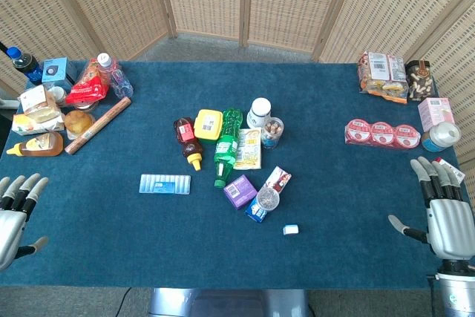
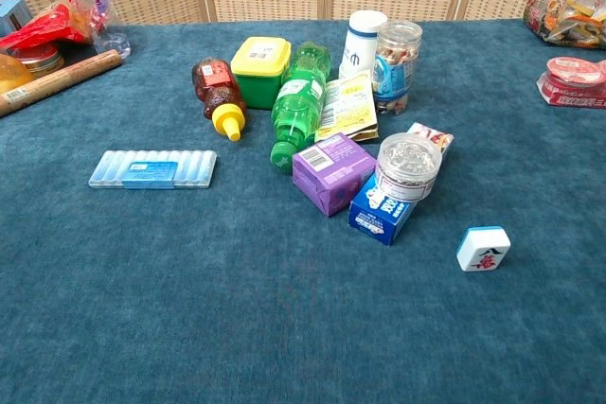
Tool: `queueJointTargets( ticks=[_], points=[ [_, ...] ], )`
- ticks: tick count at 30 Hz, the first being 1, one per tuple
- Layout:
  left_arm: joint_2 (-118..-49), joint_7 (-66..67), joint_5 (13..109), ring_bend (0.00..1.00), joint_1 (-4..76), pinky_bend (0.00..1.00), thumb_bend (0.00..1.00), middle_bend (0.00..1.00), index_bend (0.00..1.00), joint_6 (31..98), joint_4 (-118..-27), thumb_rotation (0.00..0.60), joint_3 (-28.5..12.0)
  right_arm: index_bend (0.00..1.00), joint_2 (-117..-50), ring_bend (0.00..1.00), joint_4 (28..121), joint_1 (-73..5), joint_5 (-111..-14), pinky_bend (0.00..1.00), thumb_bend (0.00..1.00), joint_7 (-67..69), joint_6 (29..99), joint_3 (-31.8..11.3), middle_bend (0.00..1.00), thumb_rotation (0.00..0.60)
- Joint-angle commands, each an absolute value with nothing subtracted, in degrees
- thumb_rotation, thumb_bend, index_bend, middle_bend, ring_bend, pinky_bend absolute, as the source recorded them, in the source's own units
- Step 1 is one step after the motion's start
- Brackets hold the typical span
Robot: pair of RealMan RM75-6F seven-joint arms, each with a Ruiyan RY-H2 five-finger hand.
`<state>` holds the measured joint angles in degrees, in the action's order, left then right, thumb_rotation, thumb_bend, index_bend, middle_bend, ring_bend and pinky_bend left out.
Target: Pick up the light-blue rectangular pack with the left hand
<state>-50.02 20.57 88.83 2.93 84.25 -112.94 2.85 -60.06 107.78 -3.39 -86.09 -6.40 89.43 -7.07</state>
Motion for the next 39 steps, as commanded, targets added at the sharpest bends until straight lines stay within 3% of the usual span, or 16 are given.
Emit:
queueJointTargets(
  ticks=[1,8,15,24,39],
  points=[
    [-50.0,20.4,89.0,0.0,3.0,0.0,0.0,0.0,0.0,83.8,-112.8,0.6,3.0,0.0,-60.1,0.0,107.8,-3.4,-86.2,0.0,0.0,-6.6,89.4,-6.9,0.0,0.6],
    [-51.3,19.5,87.3,0.0,5.1,0.0,0.0,0.0,0.0,79.9,-112.1,0.6,2.3,0.0,-60.2,0.0,107.8,-3.3,-85.9,0.0,0.0,-6.8,89.8,-7.2,0.0,0.6],
    [-54.7,20.5,78.7,0.0,12.3,0.0,0.0,0.0,0.0,69.7,-112.6,0.6,-1.7,0.0,-60.1,0.0,107.9,-3.3,-85.5,0.0,0.0,-6.5,89.7,-7.3,0.0,0.6],
    [-61.8,26.2,66.9,0.0,20.6,0.0,0.0,0.0,0.0,61.4,-109.9,0.6,-5.8,0.0,-59.6,0.0,108.3,-3.2,-86.2,0.0,0.0,-5.4,89.8,-7.1,0.0,0.6],
    [-74.0,34.5,54.3,0.0,31.0,0.0,0.0,0.0,0.0,56.5,-103.2,0.6,-7.2,0.0,-58.8,0.0,108.5,-3.1,-86.3,0.0,0.0,-3.2,89.9,-7.1,0.0,0.6]
  ],
)
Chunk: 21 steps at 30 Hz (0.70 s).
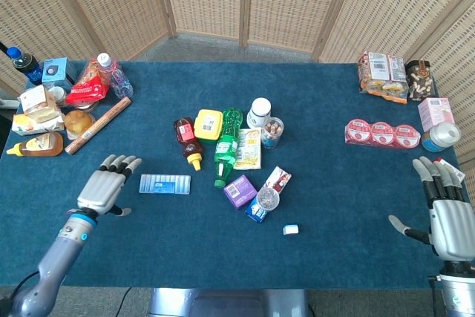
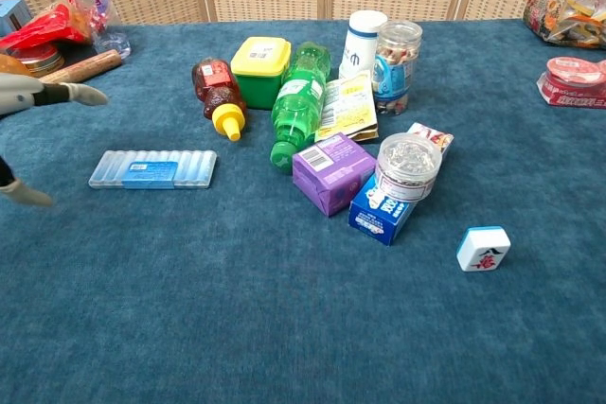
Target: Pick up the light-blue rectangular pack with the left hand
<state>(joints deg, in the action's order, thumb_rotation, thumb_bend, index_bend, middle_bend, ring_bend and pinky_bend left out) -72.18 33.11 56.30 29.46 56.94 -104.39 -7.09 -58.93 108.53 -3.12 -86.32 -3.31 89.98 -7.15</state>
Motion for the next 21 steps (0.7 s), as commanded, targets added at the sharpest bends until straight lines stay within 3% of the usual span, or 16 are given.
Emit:
queueJointTargets(
  ticks=[1,21],
  points=[
    [-74.7,34.9,53.6,0.0,31.5,0.0,0.0,0.0,0.0,56.5,-102.8,0.6,-7.3,0.0,-58.8,0.0,108.5,-3.1,-86.3,0.0,0.0,-3.1,89.9,-7.1,0.0,0.6],
    [-84.4,37.7,44.8,0.0,40.9,0.0,0.0,0.0,0.0,55.0,-95.8,0.6,-8.0,0.0,-58.1,0.0,108.4,-3.1,-85.7,0.0,0.0,-1.1,89.8,-7.4,0.0,0.6]
  ],
)
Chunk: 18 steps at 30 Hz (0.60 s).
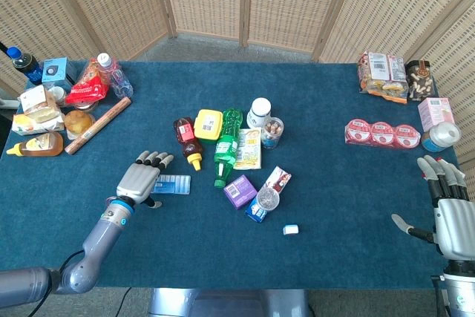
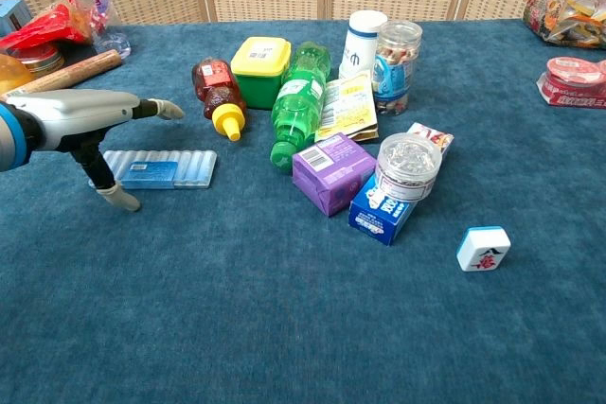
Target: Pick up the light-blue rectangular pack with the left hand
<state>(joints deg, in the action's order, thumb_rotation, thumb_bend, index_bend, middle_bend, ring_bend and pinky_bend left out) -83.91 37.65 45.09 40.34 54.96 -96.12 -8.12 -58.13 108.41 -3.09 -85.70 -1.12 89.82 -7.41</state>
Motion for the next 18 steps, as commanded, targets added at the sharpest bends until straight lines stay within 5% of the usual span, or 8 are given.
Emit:
queueJointTargets(
  ticks=[1,4,6,13,18],
  points=[
    [-84.5,37.7,44.7,0.0,41.1,0.0,0.0,0.0,0.0,55.0,-95.6,0.6,-7.9,0.0,-58.1,0.0,108.4,-3.0,-85.6,0.0,0.0,-0.9,89.8,-7.4,0.0,0.6],
    [-85.0,37.3,44.7,0.0,41.7,0.04,0.0,0.0,0.01,55.1,-94.9,0.6,-7.8,0.0,-58.0,0.0,108.1,-3.1,-85.1,0.0,0.0,-0.6,89.6,-7.5,0.0,0.6],
    [-85.3,37.0,44.7,0.07,42.0,0.16,0.0,0.04,0.07,55.1,-94.5,0.6,-7.6,0.0,-58.0,0.0,108.1,-3.1,-85.1,0.0,0.0,-0.4,89.5,-7.6,0.0,0.6],
    [-86.5,36.1,46.2,0.64,42.6,0.69,0.0,0.67,0.45,56.8,-93.1,0.6,-7.2,0.0,-58.1,0.0,108.2,-3.1,-85.5,0.0,0.0,-0.7,89.7,-7.4,0.0,0.6],
    [-86.8,36.0,47.4,0.81,42.6,0.8,0.0,0.84,0.61,58.1,-92.9,0.6,-6.7,0.0,-58.2,0.0,108.2,-3.2,-85.4,0.0,0.0,-1.0,89.5,-7.4,0.0,0.6]
  ],
)
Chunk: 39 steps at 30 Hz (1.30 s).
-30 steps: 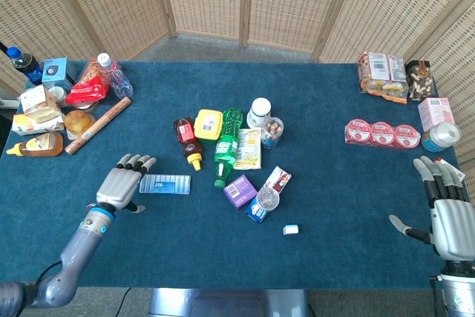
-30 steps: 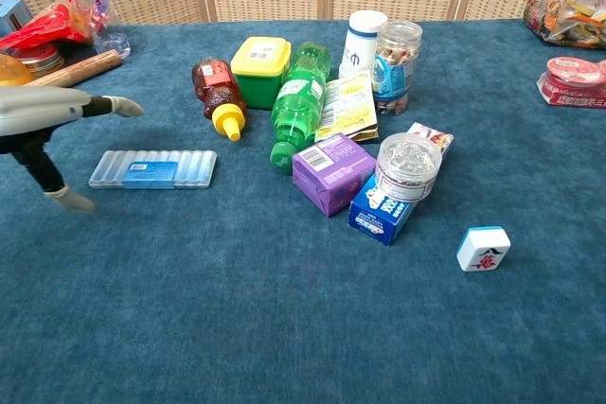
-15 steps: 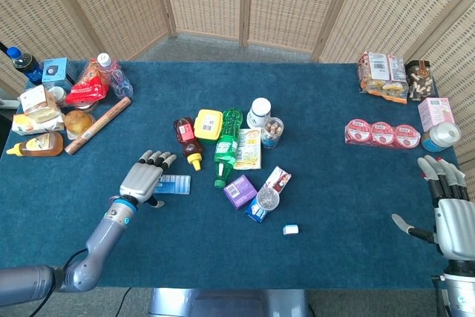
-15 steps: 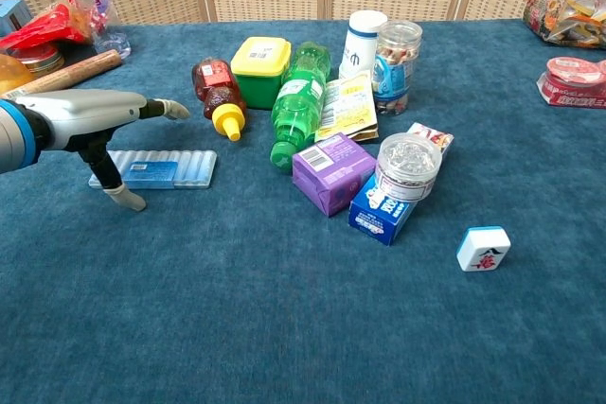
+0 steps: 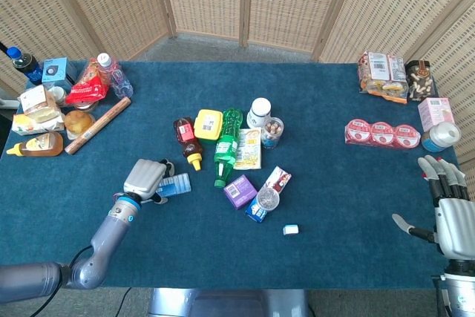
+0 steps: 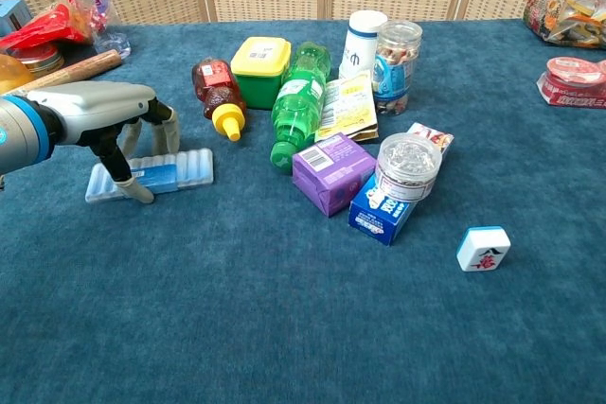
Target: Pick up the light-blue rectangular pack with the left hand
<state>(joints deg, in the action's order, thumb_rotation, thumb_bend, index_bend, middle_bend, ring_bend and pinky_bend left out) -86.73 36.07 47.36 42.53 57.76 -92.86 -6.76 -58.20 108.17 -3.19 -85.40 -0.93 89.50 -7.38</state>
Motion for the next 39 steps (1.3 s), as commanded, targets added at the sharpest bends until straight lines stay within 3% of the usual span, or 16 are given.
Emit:
queueJointTargets(
  ticks=[1,4,16,39],
  points=[
    [-86.8,36.0,47.6,0.82,42.6,0.81,0.0,0.86,0.63,58.4,-92.9,0.6,-6.8,0.0,-58.2,0.0,108.2,-3.2,-85.5,0.0,0.0,-1.0,89.5,-7.4,0.0,0.6],
    [-86.3,35.8,48.2,0.85,42.6,0.82,0.0,0.89,0.66,59.3,-93.7,0.6,-6.9,0.0,-58.3,0.0,108.2,-3.2,-85.5,0.0,0.0,-1.0,89.6,-7.4,0.0,0.6],
    [-80.0,35.4,52.0,0.85,42.1,0.82,0.0,0.89,0.66,63.6,-102.3,0.6,-8.5,0.0,-58.4,0.0,108.3,-3.3,-85.6,0.0,0.0,-1.5,89.4,-7.2,0.0,0.6],
    [-63.2,42.9,49.7,0.85,46.8,0.82,0.0,0.89,0.65,70.8,-122.2,0.6,-18.1,0.0,-58.6,0.0,108.9,-3.2,-86.4,0.0,0.0,-2.4,89.7,-6.9,0.0,0.6]
  ],
)
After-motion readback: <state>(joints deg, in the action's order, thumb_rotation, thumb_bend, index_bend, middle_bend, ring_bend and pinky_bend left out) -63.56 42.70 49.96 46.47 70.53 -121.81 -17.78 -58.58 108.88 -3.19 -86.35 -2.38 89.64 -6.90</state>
